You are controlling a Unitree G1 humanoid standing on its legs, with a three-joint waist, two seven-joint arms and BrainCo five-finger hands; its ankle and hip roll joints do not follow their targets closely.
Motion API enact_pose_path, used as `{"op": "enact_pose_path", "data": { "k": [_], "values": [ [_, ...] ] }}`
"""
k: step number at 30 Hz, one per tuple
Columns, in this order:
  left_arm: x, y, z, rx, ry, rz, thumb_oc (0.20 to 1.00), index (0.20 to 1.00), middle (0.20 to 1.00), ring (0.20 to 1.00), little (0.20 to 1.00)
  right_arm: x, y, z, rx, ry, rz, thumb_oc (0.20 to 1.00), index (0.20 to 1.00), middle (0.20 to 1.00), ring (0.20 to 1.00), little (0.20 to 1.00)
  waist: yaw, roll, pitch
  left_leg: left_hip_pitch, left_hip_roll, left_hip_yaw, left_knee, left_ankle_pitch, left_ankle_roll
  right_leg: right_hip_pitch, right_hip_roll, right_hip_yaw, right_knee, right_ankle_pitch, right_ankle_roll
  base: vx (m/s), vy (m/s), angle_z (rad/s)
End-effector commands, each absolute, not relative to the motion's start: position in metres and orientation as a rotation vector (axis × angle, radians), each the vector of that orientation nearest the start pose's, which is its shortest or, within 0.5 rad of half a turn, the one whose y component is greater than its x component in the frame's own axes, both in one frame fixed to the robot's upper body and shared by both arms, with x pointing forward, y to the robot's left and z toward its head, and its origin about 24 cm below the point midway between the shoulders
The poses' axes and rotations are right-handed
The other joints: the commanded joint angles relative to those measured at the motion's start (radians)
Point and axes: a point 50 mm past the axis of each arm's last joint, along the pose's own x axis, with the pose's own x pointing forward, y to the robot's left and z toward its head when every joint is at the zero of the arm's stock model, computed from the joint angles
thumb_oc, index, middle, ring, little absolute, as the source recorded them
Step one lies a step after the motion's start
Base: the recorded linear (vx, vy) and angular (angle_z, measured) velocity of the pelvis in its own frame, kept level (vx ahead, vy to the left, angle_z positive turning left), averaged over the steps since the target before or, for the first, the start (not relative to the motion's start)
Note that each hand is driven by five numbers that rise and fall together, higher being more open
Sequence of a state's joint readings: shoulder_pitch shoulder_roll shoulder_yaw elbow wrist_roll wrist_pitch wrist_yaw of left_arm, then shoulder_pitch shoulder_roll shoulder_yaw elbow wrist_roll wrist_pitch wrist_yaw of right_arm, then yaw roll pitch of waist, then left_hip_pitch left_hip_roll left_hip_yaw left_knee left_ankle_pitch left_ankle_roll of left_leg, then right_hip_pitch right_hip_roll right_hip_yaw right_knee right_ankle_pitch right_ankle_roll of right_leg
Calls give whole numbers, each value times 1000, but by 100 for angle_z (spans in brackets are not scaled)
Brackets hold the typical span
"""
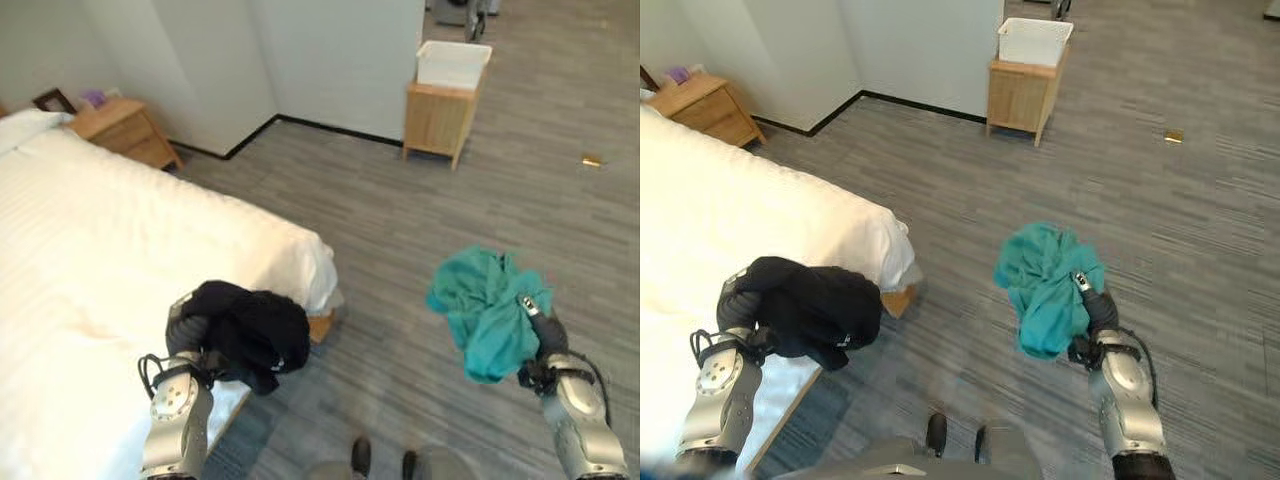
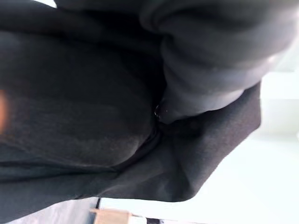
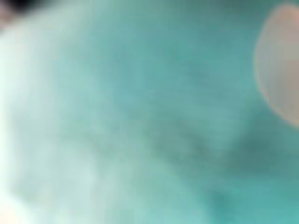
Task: Pick up bed clothes into laundry basket.
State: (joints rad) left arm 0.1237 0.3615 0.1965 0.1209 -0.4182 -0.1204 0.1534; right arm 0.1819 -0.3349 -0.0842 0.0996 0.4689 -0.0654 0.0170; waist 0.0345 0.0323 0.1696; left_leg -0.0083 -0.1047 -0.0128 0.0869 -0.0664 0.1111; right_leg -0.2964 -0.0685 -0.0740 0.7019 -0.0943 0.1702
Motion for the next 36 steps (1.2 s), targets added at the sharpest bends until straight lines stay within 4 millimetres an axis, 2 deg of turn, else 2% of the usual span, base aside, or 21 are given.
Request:
{"op": "enact_pose_path", "data": {
  "k": [1,4,8,11,13,15,16,17,19,22,23,25,26,27,28,31,32,33,34,35,36],
  "values": [
    [217,308,71,63,-141,462,200,200,200,200,200,204,-263,19,83,87,-185,200,200,200,200,200,-54,-37,-17,149,55,-80,-141,8,-62,-61,5,-18,-304,180,-25,313,-22,3],
    [219,306,69,40,-135,454,200,200,200,200,200,202,-268,20,83,81,-213,200,200,200,200,200,-78,-43,-23,184,56,-107,-157,-18,-71,-71,13,-19,-451,190,-38,340,-73,18],
    [226,299,70,42,-142,418,200,200,200,200,200,207,-267,24,68,66,-212,200,200,200,200,200,-103,-33,-28,268,99,-121,-164,-89,-106,-85,-21,-87,-707,270,-12,497,-128,15],
    [225,294,69,30,-145,394,200,200,200,200,200,210,-265,26,57,63,-186,200,200,200,200,200,-108,-34,-60,325,112,-114,-129,-107,-131,-63,-44,-173,-695,300,-14,604,-149,-10],
    [226,289,63,-2,-130,393,200,200,200,200,200,214,-262,23,51,79,-160,200,200,200,200,200,-114,-2,-85,298,149,-69,95,-4,-186,-11,-1,-225,-643,268,-66,660,-178,-15],
    [227,287,62,-55,-134,400,200,200,200,200,200,215,-264,28,55,64,-157,200,200,200,200,200,-111,-7,-84,189,150,-43,413,188,-247,52,12,-226,-630,224,-107,429,-180,-16],
    [227,287,62,-55,-135,400,200,200,200,200,200,216,-264,28,56,63,-157,200,200,200,200,200,-115,-12,-85,181,144,-47,417,191,-247,49,5,-227,-631,227,-108,395,-244,19],
    [228,287,63,-73,-139,392,200,200,200,200,200,215,-268,31,73,47,-171,200,200,200,200,200,-110,-29,-76,118,151,-11,572,264,-274,92,10,-222,-641,202,-138,342,-245,6],
    [232,284,69,-38,-154,370,200,200,200,200,200,214,-277,31,75,44,-225,200,200,200,200,200,-71,-68,-33,-25,153,35,758,226,-245,189,20,-184,-677,160,-169,618,-345,-25],
    [236,280,72,-74,-172,352,200,200,200,200,200,212,-284,33,66,41,-264,200,200,200,200,200,-24,-83,-12,-185,178,92,704,174,-210,293,30,-140,-722,122,-169,600,-139,-40],
    [235,279,66,-86,-149,346,200,200,200,200,200,211,-286,35,85,21,-289,200,200,200,200,200,8,-76,-13,-272,215,116,507,166,-201,355,33,-123,-741,99,-146,571,26,-39],
    [234,279,60,-88,-123,350,200,200,200,200,200,211,-287,35,71,23,-293,200,200,200,200,200,32,-68,-22,-282,197,115,287,193,-186,390,32,-94,-752,70,-133,824,103,-46],
    [230,278,51,-98,-90,350,200,200,200,200,200,213,-283,35,52,22,-273,200,200,200,200,200,73,-47,-38,-296,159,42,49,231,-178,448,57,-55,-766,38,-124,703,112,-23],
    [230,278,51,-98,-88,350,200,200,200,200,200,213,-284,35,51,24,-273,200,200,200,200,200,72,-50,-37,-281,154,42,26,240,-178,453,53,-57,-768,35,-123,971,80,-57],
    [226,278,46,-95,-68,359,200,200,200,200,200,216,-280,36,27,22,-243,200,200,200,200,200,87,-39,-55,-305,131,17,-131,279,-196,517,64,-25,-773,-2,-119,901,26,-99],
    [219,285,42,-67,-45,384,200,200,200,200,200,223,-272,37,-13,38,-187,200,200,200,200,200,107,-46,-84,-299,127,79,-118,328,-198,581,56,25,-759,-36,-119,755,59,-67],
    [213,289,41,-59,-41,402,200,200,200,200,200,228,-263,38,-21,34,-139,200,200,200,200,200,138,-59,-110,-286,111,55,-89,319,-169,595,30,38,-702,-30,-105,529,125,-32],
    [213,289,40,-53,-32,399,200,200,200,200,200,229,-260,36,-21,40,-134,200,200,200,200,200,143,-66,-117,-273,101,67,-82,299,-147,580,14,37,-636,-17,-87,685,178,-61],
    [212,288,38,-42,-19,399,200,200,200,200,200,230,-255,32,-6,49,-126,200,200,200,200,200,147,-86,-119,-254,76,73,-68,277,-119,543,-18,33,-501,57,-56,594,255,-89],
    [215,289,41,-42,-28,409,200,200,200,200,200,232,-246,32,30,38,-114,200,200,200,200,200,145,-78,-107,-205,68,100,-49,217,-74,413,-66,0,-157,272,10,441,212,-87],
    [215,289,41,-42,-29,409,200,200,200,200,200,233,-246,32,30,37,-113,200,200,200,200,200,148,-75,-110,-210,73,102,-48,219,-74,407,-62,4,-155,276,10,589,325,-43]
  ]
}}
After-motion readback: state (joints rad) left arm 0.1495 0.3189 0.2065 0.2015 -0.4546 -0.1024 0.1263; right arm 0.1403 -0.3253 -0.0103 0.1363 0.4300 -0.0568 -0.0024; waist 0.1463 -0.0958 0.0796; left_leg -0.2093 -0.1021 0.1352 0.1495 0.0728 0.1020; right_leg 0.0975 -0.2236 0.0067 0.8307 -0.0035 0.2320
